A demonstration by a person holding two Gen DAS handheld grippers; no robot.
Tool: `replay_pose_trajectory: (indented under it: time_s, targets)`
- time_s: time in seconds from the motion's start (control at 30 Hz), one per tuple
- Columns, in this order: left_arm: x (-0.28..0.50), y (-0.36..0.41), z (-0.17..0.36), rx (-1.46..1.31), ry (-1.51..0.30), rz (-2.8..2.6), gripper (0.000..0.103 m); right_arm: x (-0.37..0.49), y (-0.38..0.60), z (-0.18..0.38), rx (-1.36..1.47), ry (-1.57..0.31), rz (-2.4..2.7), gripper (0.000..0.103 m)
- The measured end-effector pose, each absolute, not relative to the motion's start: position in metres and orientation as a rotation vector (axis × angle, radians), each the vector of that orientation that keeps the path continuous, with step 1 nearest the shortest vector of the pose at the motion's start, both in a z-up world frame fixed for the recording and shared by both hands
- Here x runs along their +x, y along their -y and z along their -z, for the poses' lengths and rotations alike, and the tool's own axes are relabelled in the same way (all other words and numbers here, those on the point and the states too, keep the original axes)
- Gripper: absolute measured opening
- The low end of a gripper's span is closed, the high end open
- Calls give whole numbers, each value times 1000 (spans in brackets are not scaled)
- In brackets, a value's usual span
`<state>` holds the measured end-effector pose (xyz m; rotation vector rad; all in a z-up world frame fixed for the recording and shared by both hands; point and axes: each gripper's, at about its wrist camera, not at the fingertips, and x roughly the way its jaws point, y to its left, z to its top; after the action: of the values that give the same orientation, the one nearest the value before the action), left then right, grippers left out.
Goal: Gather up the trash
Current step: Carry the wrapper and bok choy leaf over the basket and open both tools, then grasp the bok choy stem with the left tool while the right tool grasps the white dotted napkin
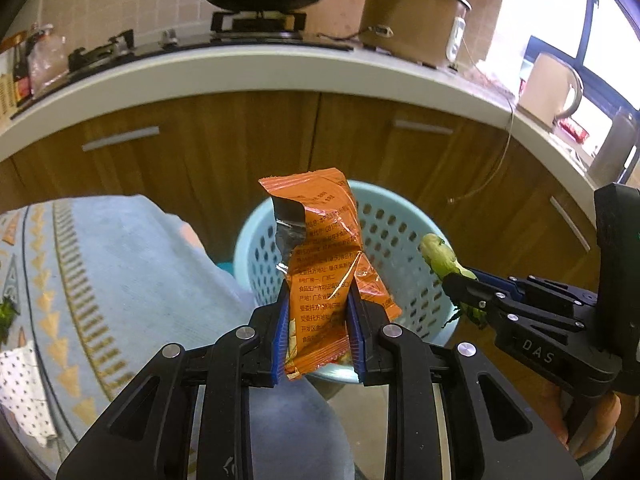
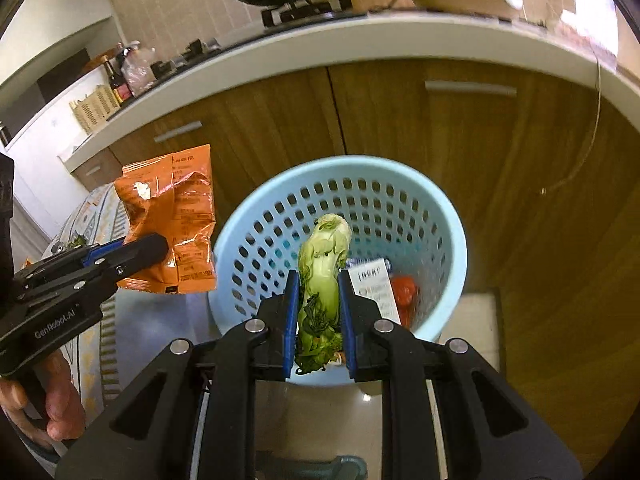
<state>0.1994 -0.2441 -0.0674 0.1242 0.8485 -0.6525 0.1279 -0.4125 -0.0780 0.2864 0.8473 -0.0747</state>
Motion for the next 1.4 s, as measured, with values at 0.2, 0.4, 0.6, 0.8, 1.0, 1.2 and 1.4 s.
replay_pose_trajectory:
  time_s: [0.2, 0.4, 0.6, 0.8, 1.0, 1.2, 1.4]
  targets:
    - [200, 251, 74, 138, -888, 674, 32, 129, 417, 85, 316, -868, 77, 17]
    - [202, 245, 74, 131, -884, 657, 40, 132, 416, 84, 314, -872, 89, 17]
    - [202, 229, 64, 102, -860, 634, 42, 137, 416, 81, 327, -860, 99, 51]
    - [201, 196, 45, 50, -813, 595, 42, 138, 399, 65, 271, -815, 70, 55]
    - [200, 146, 22, -14, -756, 521, 43, 142, 365, 43, 215, -761, 7, 55]
    - [201, 75, 1, -69, -699, 401, 43, 149, 315, 23, 142, -720, -80, 55]
    - [207, 2, -7, -119, -682, 297, 43, 157, 267, 12, 100, -709, -165, 55]
